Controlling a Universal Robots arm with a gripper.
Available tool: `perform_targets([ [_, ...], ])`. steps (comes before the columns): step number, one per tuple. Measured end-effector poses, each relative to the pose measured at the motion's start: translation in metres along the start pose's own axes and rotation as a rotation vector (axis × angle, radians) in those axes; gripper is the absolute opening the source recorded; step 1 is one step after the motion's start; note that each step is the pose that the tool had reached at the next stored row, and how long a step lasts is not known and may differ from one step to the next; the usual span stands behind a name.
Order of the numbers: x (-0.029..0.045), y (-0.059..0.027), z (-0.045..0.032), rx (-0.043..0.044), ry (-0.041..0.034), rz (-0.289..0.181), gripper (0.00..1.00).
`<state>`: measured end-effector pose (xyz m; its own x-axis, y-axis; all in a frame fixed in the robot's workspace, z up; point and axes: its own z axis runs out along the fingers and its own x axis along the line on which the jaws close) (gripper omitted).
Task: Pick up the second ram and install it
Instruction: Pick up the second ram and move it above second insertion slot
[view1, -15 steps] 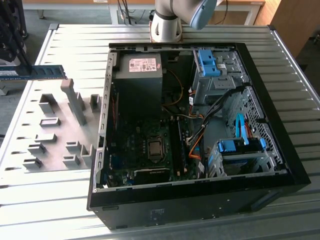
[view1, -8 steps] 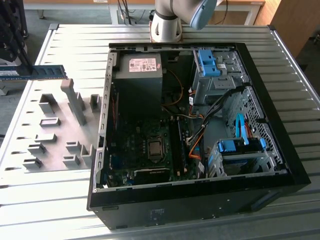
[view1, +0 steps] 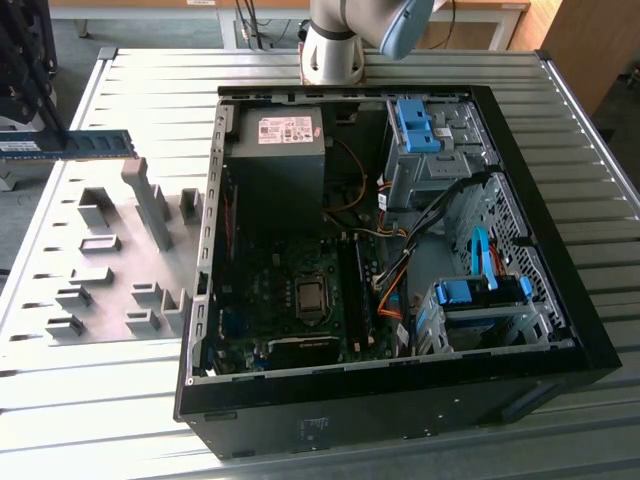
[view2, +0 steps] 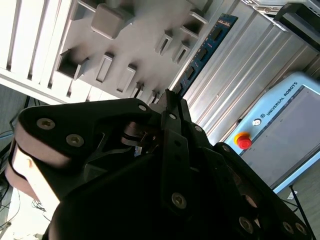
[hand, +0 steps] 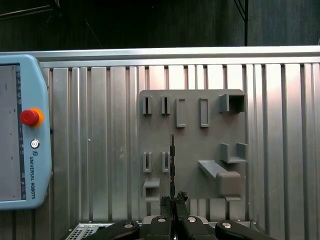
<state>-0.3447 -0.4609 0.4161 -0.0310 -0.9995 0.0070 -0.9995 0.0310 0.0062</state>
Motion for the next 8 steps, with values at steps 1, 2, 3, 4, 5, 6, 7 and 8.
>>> perform_targets([
  [1, 0.0, -0.0002, 0.0, 0.0, 0.0, 0.0, 0.14],
  [2, 0.0, -0.0005, 0.0001, 0.0001, -0.0001, 0.0, 0.14],
  [3, 0.0, -0.0009, 0.0, 0.0001, 0.0, 0.0, 0.14],
  [4, 0.0, -0.0012, 0.0, 0.0001, 0.0, 0.0, 0.14],
  [5, 0.0, -0.0014, 0.0, 0.0001, -0.0001, 0.0, 0.14],
  [6, 0.0, -0.0017, 0.0001, 0.0001, -0.0001, 0.0, 0.14],
  [7, -0.0001, -0.0019, 0.0001, 0.0001, -0.0001, 0.0, 0.14],
  [8, -0.0001, -0.0023, 0.0, 0.0001, -0.0001, 0.0, 0.14],
])
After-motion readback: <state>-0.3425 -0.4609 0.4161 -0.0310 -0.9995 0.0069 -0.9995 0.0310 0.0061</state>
